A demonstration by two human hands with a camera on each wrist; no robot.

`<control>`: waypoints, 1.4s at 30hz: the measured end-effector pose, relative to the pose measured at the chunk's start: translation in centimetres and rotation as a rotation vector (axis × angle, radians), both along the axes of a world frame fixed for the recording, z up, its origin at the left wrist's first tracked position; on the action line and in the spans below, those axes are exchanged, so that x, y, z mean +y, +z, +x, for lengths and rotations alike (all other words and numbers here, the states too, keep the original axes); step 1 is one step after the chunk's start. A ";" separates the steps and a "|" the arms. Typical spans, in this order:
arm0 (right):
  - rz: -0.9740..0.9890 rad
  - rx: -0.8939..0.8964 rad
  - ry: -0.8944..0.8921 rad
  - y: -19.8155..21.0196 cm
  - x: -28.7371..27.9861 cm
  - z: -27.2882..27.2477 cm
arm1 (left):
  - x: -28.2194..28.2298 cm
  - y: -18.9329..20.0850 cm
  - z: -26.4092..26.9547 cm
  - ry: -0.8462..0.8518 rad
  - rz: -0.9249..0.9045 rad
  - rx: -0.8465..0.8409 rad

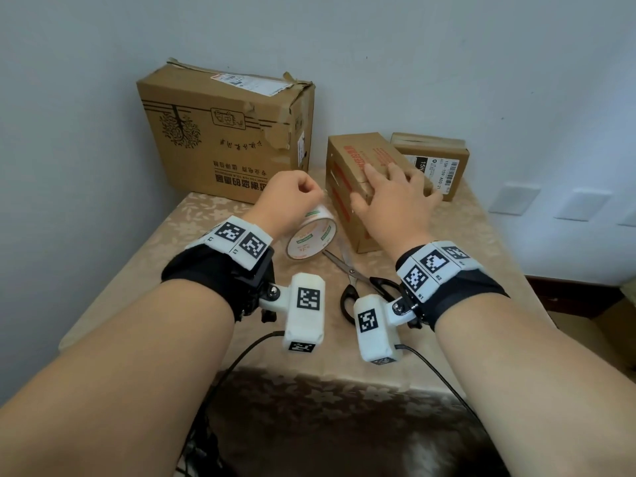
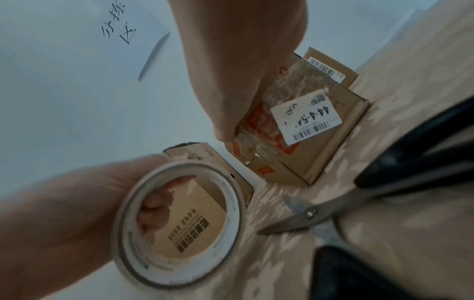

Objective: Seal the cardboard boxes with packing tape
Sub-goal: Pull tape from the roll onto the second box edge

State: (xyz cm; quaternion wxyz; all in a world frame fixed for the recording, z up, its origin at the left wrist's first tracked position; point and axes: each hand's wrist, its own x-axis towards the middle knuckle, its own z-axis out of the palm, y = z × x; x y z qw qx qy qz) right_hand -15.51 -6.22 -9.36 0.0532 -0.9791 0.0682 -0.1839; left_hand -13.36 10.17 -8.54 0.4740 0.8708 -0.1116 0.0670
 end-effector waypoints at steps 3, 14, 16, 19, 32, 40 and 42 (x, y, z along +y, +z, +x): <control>-0.030 0.055 0.037 0.1 -0.3 -0.2 | -0.8 0.3 -0.3 -0.021 -0.033 0.030; 0.537 -0.048 0.183 1.7 -5.5 -1.4 | -3.1 1.7 -1.4 -0.093 -0.125 0.163; 0.512 -0.012 0.151 2.6 -5.6 -2.4 | -2.7 2.1 -1.6 -0.099 -0.079 0.158; 0.359 -0.058 0.118 4.0 -5.1 -3.7 | -1.9 2.9 -1.8 -0.075 0.000 0.105; 0.876 0.068 0.371 5.9 -1.4 -4.9 | -1.8 5.8 -5.2 -0.182 -0.074 0.077; 0.618 -0.047 0.355 6.0 -1.8 -4.5 | -1.8 6.4 -5.4 -0.237 0.038 0.237; 0.579 -0.093 0.380 6.5 -1.7 -4.6 | -1.9 5.9 -5.4 -0.220 0.107 0.243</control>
